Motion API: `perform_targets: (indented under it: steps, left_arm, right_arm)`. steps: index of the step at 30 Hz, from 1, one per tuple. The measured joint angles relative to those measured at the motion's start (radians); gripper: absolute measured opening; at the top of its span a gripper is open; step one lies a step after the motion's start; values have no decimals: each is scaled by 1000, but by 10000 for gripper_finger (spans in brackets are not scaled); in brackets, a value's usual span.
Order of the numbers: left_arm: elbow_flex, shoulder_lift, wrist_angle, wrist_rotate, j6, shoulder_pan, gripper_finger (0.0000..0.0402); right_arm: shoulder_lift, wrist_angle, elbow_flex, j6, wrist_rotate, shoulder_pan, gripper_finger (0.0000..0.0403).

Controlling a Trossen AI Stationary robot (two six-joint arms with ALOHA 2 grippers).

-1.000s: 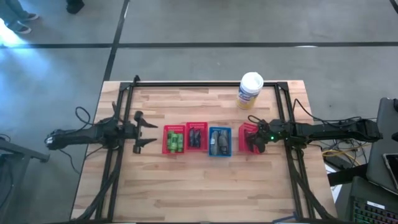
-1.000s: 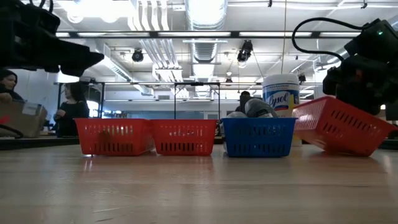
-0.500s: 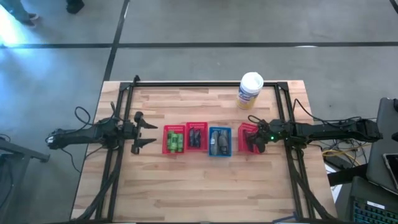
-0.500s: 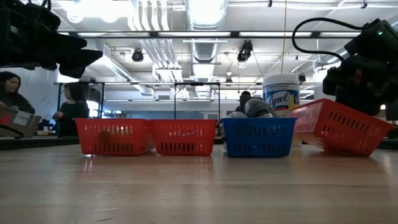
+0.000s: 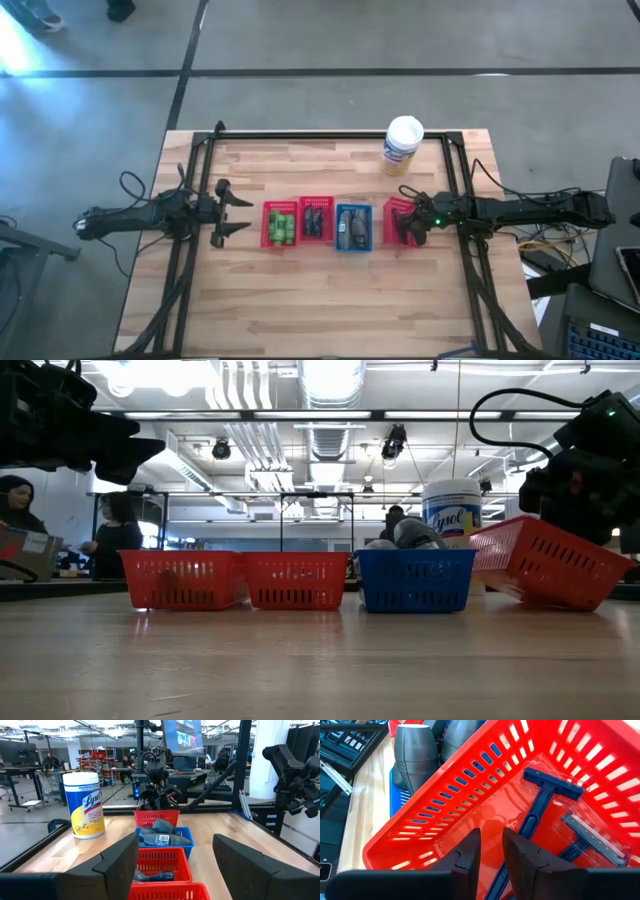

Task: Pick & Place Travel size toiletries
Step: Return to Home Position

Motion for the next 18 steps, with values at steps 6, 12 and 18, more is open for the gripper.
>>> perform_targets:
  steps: [6,12,18]
  left_arm:
    - [0,0,1,-1,0,0,262]
    - [0,0,1,-2,0,0,262]
    - [0,1,2,-2,0,0,262]
  right_arm:
    - [0,0,0,0,0,0,95]
    - [1,-5,0,-40,-9,0,112]
    - [-1,7,9,-147,-23,1,128]
